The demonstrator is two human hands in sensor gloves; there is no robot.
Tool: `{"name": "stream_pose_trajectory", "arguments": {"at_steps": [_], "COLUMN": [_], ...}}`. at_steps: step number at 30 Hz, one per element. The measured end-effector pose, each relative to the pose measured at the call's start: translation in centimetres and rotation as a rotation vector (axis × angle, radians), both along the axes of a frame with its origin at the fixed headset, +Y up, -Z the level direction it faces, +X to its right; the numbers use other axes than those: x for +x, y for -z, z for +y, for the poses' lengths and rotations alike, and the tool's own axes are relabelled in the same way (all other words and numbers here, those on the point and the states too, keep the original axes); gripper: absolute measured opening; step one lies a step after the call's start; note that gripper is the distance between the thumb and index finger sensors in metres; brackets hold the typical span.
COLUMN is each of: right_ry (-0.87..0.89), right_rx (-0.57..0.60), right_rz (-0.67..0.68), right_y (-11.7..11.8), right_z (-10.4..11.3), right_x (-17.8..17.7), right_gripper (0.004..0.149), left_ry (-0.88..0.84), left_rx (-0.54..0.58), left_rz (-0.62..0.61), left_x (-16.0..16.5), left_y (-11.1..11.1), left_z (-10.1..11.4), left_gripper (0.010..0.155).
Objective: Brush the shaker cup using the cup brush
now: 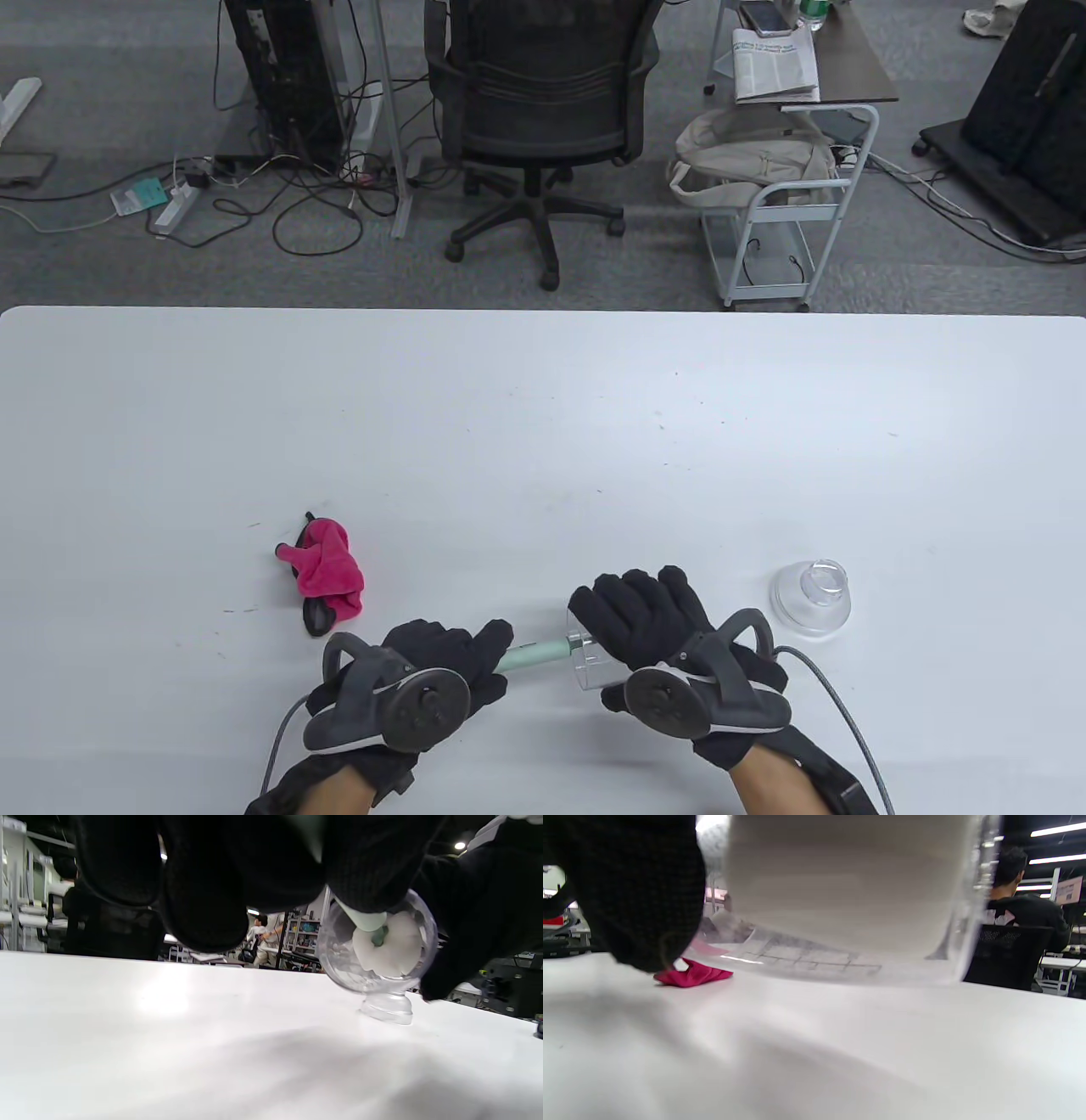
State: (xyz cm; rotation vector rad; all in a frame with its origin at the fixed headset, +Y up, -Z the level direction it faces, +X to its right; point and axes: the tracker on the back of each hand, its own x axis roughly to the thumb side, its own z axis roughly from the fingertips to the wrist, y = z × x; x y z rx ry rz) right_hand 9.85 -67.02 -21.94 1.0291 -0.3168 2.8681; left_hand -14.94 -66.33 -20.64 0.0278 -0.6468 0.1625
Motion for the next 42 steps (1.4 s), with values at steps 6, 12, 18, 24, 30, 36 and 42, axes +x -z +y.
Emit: {"name": "stream_pose_trajectory", "arguments": {"at_steps": [6, 12, 18, 24, 30, 36, 42], "right_ry": [-0.038, -0.067, -0.015, -0.006, -0.015, 0.018, 0.056], "right_rx": [0.099, -0.106, -0.060, 0.035, -0.044, -0.117, -0.074], "right_rz": [-0.081, -0.030, 0.036, -0.051, -0.051, 0.035, 0.011], "right_y": [0.6, 0.5, 0.6, 1.3, 1.0, 0.4, 0.6], "right_z": [0.4, 0.1, -0.7, -0.1, 0.0, -0.8, -0.1], "right_x": [1.1, 0.4, -0.5, 1.1, 1.0, -0.2, 0.5], "right_gripper": [0.103, 0.103, 0.103, 0.104, 0.104, 0.104, 0.103], "left_ry": [-0.043, -0.012, 0.011, 0.002, 0.005, 0.050, 0.084], "left_rx": [0.103, 0.130, 0.028, 0.035, 0.160, 0.062, -0.085], "left_rz": [0.009, 0.033, 0.027, 0.018, 0.051, 0.006, 0.047], "left_x": [-0.5, -0.7, -0.2, -0.4, -1.2, 0.1, -0.4], "left_y": [-0.4, -0.3, 0.2, -0.1, -0.7, -0.2, 0.4], "left_z": [0.7, 0.7, -0.2, 0.3, 1.4, 0.2, -0.1], "left_gripper": [0.055, 0.055, 0.055, 0.055, 0.055, 0.056, 0.057]}}
